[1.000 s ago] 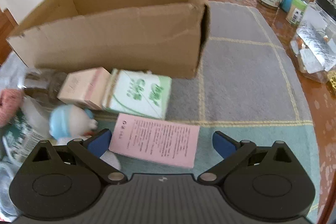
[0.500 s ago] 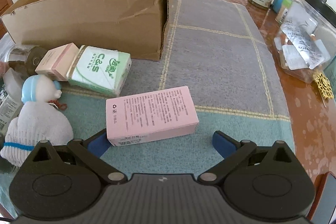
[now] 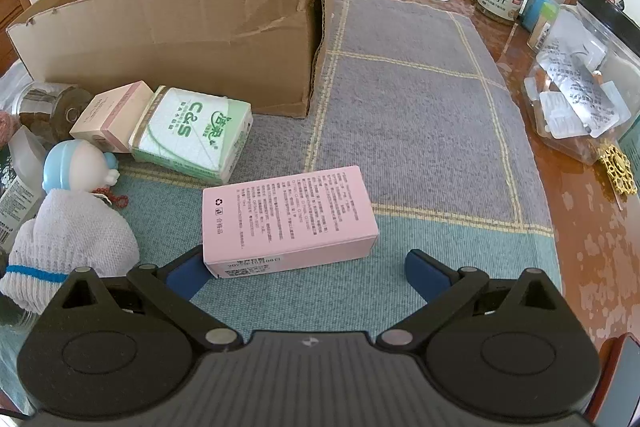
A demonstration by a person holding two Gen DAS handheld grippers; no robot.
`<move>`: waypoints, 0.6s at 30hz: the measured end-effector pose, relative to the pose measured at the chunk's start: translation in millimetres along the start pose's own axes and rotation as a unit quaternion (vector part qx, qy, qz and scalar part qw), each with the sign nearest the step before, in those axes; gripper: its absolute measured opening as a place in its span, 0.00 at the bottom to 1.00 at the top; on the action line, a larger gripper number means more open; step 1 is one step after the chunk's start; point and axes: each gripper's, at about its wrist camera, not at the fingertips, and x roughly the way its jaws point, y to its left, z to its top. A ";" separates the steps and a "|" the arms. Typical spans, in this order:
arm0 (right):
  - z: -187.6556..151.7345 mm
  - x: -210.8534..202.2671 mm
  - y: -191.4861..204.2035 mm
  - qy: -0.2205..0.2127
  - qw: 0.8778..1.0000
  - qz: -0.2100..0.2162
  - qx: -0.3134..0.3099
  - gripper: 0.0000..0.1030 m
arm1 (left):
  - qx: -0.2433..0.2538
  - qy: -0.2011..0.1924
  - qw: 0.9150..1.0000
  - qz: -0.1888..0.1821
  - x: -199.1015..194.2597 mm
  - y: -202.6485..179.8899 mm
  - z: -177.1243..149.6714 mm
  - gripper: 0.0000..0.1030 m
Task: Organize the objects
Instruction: 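Grasp the pink box with the right tool while the left tool grasps the grey knit sock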
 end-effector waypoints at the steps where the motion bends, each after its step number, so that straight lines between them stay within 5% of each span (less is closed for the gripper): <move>1: 0.1 0.0 -0.1 0.000 1.000 0.000 0.000 1.00 | 0.003 0.002 1.000 0.001 2.2 -1.5 -0.9 0.98; 18: 2.6 0.2 5.2 0.007 1.000 0.005 -0.003 1.00 | 0.034 -0.003 0.999 0.020 16.0 -13.3 -3.2 0.79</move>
